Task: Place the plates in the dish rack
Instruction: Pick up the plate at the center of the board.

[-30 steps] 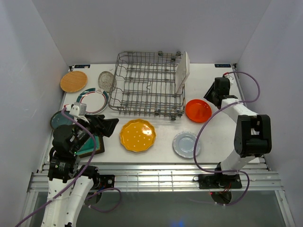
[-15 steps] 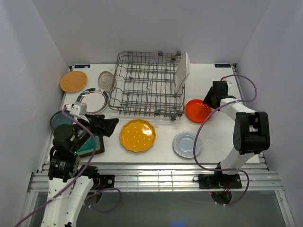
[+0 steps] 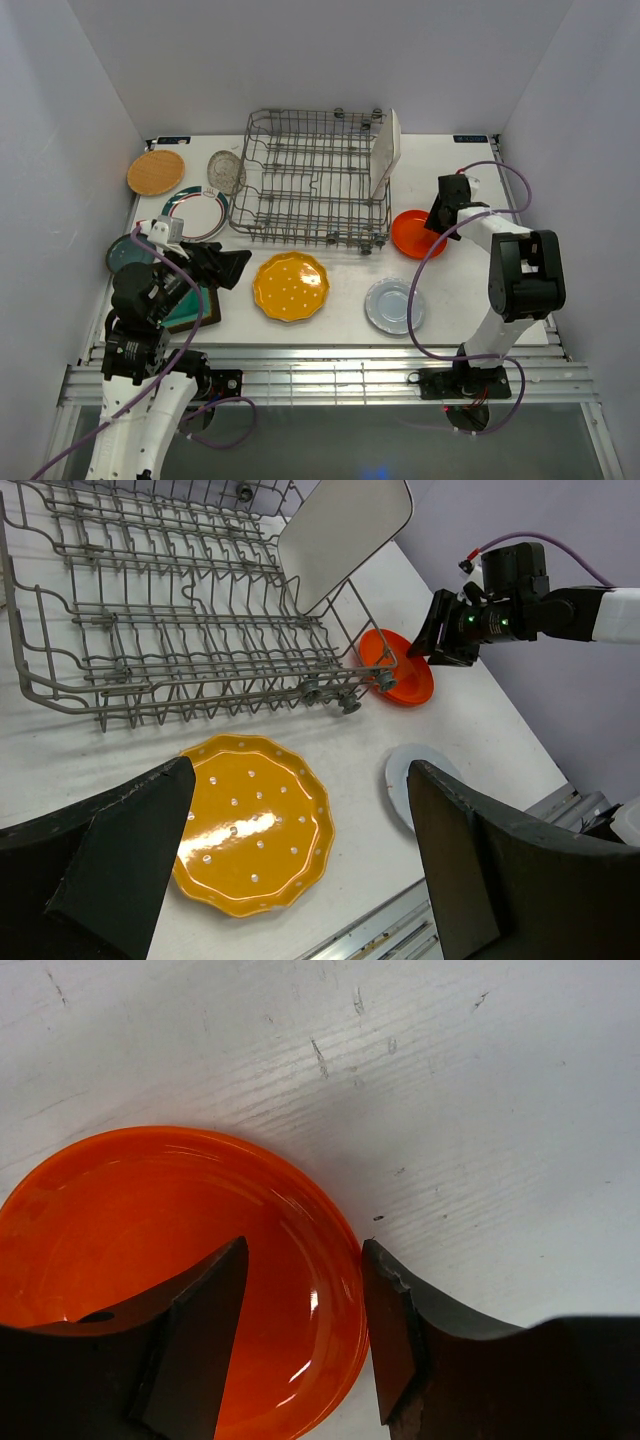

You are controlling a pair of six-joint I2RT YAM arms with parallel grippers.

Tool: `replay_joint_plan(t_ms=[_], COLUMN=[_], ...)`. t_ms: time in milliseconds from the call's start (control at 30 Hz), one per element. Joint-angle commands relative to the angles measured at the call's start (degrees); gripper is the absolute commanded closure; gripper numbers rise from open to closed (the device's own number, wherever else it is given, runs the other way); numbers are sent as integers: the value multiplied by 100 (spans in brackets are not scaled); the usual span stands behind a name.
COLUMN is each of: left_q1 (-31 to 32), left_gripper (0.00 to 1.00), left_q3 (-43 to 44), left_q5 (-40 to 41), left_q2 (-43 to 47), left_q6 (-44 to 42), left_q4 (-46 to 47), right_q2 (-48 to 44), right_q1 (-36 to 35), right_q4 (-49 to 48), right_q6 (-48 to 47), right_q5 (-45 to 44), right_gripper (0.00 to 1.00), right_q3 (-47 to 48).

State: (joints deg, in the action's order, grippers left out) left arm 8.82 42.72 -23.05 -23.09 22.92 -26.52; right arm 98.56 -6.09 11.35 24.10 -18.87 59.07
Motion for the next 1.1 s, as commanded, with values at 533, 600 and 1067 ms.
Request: replay_joint_plan(t_ms=[533, 600, 1067], left_q1=[15, 15, 23], left_gripper=[2, 2, 2], left_q3=[-18, -18, -9], left_q5=[-68, -77, -77], left_q2=[-108, -125, -143], left_q6=[-68, -68, -68], left_q4=[86, 86, 86], right_q2=[348, 374, 348], right_q1=[-182, -191, -182], right_q4=[429, 446, 482], right_q6=[-98, -98, -107], right_q5=[-600, -626, -635], right_gripper=[46, 47, 69], right_q3=[544, 562, 571])
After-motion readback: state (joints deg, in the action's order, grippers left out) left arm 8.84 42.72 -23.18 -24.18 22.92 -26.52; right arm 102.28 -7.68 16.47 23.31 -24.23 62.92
